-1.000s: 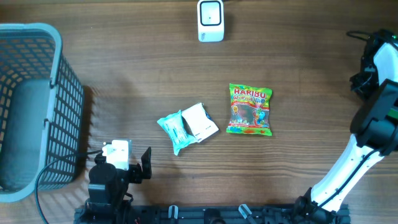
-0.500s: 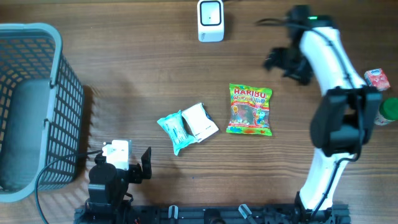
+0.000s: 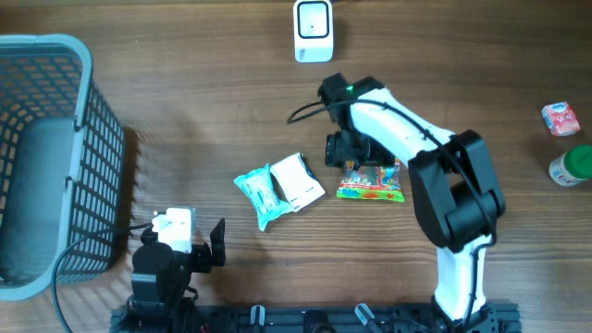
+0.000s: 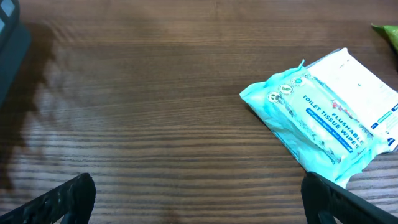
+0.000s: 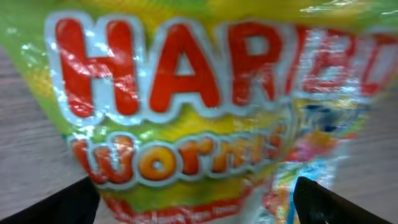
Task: Scan the item barcode
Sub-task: 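Move the right gripper onto the Haribo bag and grasp it, then lift the Haribo bag and carry it up to the scanner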
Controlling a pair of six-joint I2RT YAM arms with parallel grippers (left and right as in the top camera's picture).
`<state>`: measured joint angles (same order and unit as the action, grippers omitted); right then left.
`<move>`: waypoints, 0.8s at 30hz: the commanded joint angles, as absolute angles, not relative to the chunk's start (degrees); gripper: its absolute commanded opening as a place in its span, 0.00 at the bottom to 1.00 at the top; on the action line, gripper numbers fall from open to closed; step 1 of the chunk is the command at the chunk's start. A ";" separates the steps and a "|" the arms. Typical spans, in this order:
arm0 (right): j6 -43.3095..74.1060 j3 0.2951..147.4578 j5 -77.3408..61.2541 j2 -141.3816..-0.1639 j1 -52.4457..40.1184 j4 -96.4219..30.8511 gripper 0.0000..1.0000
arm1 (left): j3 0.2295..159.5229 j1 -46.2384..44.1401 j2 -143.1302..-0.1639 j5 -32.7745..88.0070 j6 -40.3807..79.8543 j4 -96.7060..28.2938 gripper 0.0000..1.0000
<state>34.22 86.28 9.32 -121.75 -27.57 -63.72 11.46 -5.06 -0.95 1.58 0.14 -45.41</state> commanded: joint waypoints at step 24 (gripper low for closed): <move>22.74 69.41 -8.16 -122.34 -27.33 -53.69 0.04 | 11.25 -4.64 -0.75 1.45 0.47 -45.28 1.00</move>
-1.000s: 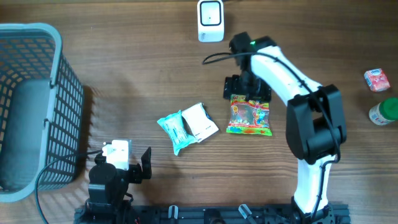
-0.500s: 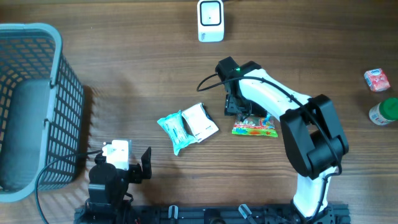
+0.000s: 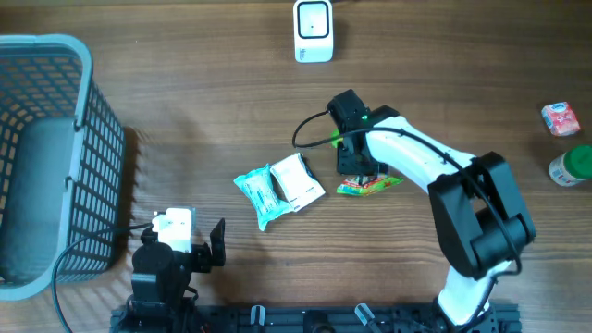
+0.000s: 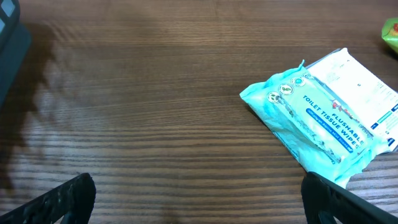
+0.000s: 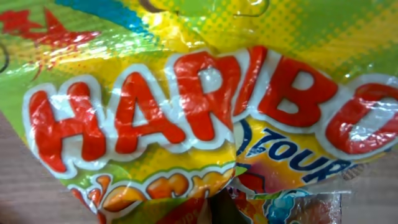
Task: Scan the item barcode
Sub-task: 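Lift the Haribo bag and carry it up to the scanner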
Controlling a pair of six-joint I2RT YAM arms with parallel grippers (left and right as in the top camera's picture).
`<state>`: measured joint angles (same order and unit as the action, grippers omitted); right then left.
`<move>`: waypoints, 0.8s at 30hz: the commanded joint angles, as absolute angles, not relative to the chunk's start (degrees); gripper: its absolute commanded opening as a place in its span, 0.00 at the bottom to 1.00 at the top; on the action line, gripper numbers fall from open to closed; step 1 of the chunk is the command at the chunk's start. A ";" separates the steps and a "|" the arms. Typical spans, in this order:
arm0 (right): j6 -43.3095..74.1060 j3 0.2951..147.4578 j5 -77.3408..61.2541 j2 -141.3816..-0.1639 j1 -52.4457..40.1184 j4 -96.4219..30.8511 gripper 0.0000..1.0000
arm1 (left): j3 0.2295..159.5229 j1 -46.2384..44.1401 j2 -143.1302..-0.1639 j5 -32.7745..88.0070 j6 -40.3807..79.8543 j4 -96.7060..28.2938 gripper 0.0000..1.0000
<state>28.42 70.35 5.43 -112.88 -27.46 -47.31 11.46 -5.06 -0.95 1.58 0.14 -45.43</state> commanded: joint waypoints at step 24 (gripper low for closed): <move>1.93 86.67 -93.01 -122.34 -18.46 -64.93 0.04 | 11.25 -4.64 -0.75 1.45 0.47 -45.28 1.00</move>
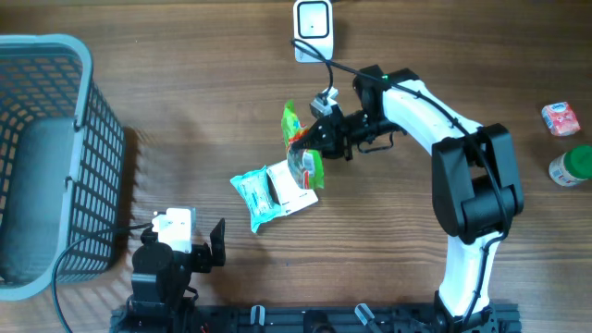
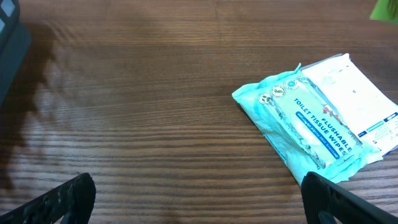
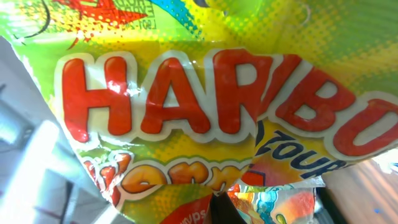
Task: Scan the item barcode
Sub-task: 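Lift the Haribo bag and carry it up to the scanner, then hold the Haribo bag in front of the scanner with the right gripper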
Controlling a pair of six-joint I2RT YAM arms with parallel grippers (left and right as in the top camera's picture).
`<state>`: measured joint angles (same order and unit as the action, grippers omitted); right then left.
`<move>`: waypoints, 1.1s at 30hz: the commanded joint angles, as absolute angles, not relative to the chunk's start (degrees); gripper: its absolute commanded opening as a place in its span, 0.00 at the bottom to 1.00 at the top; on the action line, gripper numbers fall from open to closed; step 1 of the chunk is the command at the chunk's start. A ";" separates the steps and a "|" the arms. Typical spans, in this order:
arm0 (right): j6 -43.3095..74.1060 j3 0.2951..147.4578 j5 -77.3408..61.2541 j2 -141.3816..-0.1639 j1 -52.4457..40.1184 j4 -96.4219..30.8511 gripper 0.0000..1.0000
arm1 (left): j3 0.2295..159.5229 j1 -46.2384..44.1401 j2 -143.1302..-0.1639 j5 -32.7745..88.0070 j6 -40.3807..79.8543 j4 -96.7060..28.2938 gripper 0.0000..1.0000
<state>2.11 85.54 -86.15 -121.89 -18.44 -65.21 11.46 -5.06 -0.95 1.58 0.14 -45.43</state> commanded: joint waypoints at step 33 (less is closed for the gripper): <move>22.35 95.20 10.90 -121.23 -22.52 5.98 0.05 | 11.25 -4.64 -0.75 1.45 0.47 -45.25 1.00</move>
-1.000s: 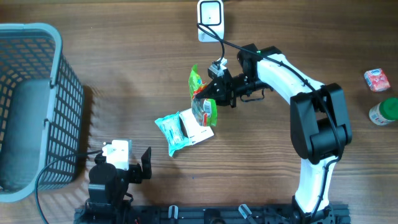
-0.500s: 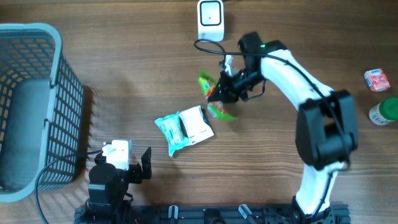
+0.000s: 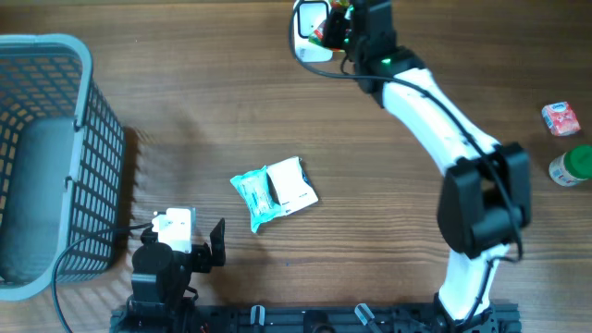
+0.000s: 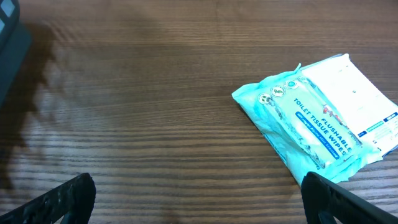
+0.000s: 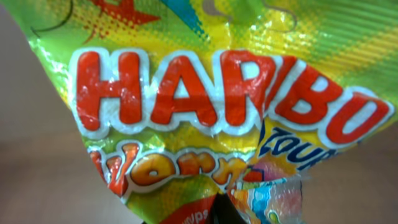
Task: Scan the item barcode
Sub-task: 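Hold the Haribo bag in front of the scanner with the right gripper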
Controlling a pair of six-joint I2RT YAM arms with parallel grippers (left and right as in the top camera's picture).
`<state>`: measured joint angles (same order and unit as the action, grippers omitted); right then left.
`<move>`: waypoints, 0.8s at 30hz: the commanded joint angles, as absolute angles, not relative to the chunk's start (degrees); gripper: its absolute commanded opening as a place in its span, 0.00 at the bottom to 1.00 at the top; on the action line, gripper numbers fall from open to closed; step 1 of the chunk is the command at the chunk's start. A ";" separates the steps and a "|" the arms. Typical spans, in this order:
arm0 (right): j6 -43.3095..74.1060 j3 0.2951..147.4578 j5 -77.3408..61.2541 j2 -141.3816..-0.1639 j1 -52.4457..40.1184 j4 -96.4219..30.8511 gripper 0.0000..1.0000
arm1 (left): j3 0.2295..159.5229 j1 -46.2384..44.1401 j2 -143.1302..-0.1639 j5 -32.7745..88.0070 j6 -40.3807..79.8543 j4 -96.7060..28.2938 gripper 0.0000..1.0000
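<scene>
The green-and-yellow Haribo worms bag [image 5: 205, 106] fills the right wrist view, pinched at its lower edge by my right gripper [image 5: 214, 214], which is shut on it. Overhead, that gripper [image 3: 344, 20] holds the bag [image 3: 331, 22] right over the white barcode scanner [image 3: 309, 28] at the table's far edge; the scanner is partly covered. My left gripper [image 4: 199, 205] rests open near the front edge, its dark fingertips [image 4: 62, 199] wide apart with only bare wood between them.
A teal pack of flushable wipes [image 3: 257, 196] lies against a white packet [image 3: 294, 185] mid-table. A grey mesh basket [image 3: 55, 157] stands at the left. A pink sweet pack [image 3: 560, 118] and a green-lidded jar [image 3: 572, 166] sit at the right edge.
My right gripper has moved with the Haribo bag from above the wipes and white packet to the far edge, over the scanner. The left arm has not moved.
The Haribo bag lay on the table right of the white packet with my right gripper over it. Then the gripper was down on the bag. Later it held the bag in the air above the wipes, and now holds it at the scanner.
</scene>
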<state>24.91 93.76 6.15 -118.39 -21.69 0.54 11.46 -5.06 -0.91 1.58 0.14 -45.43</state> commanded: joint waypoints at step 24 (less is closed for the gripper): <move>2.76 119.37 32.56 -139.00 -25.61 2.79 0.05 | 11.25 -4.64 -0.75 1.45 0.47 -45.28 1.00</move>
